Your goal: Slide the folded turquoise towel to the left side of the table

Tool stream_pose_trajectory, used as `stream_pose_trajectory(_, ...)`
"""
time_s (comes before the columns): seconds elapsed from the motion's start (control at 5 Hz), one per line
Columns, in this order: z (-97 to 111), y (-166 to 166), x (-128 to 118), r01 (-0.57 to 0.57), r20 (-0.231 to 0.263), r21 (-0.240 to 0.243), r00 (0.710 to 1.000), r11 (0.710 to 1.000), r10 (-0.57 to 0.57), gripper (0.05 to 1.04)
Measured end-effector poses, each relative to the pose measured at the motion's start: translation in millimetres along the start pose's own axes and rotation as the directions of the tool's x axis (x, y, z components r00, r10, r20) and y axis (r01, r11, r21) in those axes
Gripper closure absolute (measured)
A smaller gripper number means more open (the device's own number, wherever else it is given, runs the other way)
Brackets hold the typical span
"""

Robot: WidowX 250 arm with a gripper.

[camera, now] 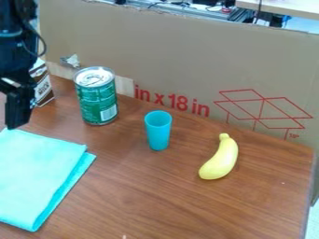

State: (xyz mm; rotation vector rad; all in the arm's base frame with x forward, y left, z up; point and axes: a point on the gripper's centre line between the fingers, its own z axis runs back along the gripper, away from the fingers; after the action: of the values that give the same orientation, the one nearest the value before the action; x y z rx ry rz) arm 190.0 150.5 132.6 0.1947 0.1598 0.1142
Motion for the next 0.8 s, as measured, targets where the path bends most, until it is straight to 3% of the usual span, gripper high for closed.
stream_pose_trajectory(0.2,22,-15,-7,-0.007,0.135,-0.076,0.991,0.997,0.017,0.075)
stream_pose_trajectory(0.4,15,-22,-18,-0.030,0.158,-0.199,0.985,0.980,0.062,0.075)
stream_pose_trajectory(0.8,15,-23,-18,-0.024,0.162,-0.203,0.985,0.979,0.058,0.075)
